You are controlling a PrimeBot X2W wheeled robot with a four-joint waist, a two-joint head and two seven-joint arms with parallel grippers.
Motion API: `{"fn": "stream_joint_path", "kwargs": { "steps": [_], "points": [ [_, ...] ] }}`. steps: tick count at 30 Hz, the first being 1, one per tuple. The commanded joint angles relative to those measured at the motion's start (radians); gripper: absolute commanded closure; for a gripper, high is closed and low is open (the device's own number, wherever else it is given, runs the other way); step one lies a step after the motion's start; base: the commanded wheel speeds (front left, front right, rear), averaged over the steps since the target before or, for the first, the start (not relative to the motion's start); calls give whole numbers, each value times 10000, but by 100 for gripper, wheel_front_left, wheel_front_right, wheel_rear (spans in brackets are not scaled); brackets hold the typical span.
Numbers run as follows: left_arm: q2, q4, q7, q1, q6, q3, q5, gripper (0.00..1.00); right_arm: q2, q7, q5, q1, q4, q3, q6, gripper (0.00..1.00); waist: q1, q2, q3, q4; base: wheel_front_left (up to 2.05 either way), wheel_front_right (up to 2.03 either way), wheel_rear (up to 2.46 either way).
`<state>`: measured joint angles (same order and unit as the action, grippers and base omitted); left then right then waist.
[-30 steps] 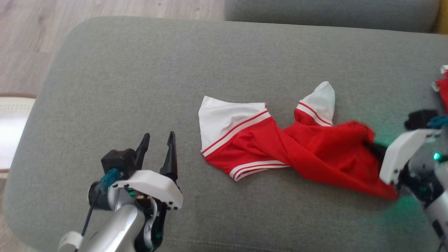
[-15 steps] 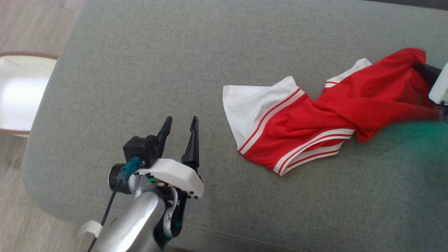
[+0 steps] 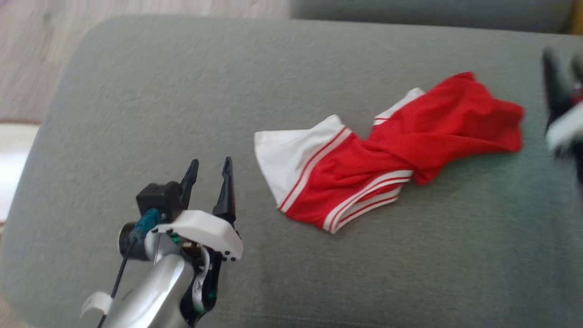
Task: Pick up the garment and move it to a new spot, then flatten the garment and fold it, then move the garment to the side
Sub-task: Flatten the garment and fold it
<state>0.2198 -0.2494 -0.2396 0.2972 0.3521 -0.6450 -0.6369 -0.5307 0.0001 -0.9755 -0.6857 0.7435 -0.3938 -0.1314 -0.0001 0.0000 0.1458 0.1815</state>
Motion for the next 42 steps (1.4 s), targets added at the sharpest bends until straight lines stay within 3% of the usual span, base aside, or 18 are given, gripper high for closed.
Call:
{"fn": "stream_joint_path", "kwargs": {
  "steps": [1, 7, 14, 21, 28, 30, 35, 39, 42],
  "points": [
    [221, 368, -92, 151, 6, 379, -44, 0, 144, 145, -246, 1112, -274, -88, 7, 0, 1, 0, -383, -449, 0, 0, 0],
    [216, 452, -43, 115, -4, 323, -80, 0, 567, 452, -459, 2622, -541, -157, 7, 0, 1, 0, -322, -623, 0, 0, 0],
    [198, 527, 63, 309, 9, 169, 21, 0, 944, 575, -341, 2041, -61, 108, 7, 0, 1, 0, 6, -248, 0, 0, 0],
    [237, 631, 164, 400, 111, 89, 99, 0, 1844, 2331, -2796, 926, 1457, 1703, 7, 0, 1, 0, 340, 239, 0, 0, 0],
    [279, 770, 249, 458, 220, 25, 160, 0, 2009, 3854, -4269, -61, 2873, 2665, 7, 2, 1, 0, 583, 508, 0, 0, 0],
    [268, 769, 255, 461, 237, 11, 156, 0, 1925, 3652, -4246, -288, 2971, 2727, 7, 98, 1, 0, 589, 539, 0, 0, 0],
    [254, 690, 231, 377, 242, 14, 87, 0, 1486, 2262, -3548, -262, 2299, 2485, 7, 100, 1, 0, 325, 514, 0, 0, 0],
    [294, 611, 193, 183, 197, 47, -26, 0, 842, 1180, -2329, -74, 1486, 1784, 7, 100, 1, 0, -7, 367, 0, 0, 0],
    [293, 589, 177, 107, 165, 37, -79, 0, 730, 959, -1446, -127, 585, 1017, 7, 100, 1, 0, -151, 308, 0, 0, 0]
  ]
}}
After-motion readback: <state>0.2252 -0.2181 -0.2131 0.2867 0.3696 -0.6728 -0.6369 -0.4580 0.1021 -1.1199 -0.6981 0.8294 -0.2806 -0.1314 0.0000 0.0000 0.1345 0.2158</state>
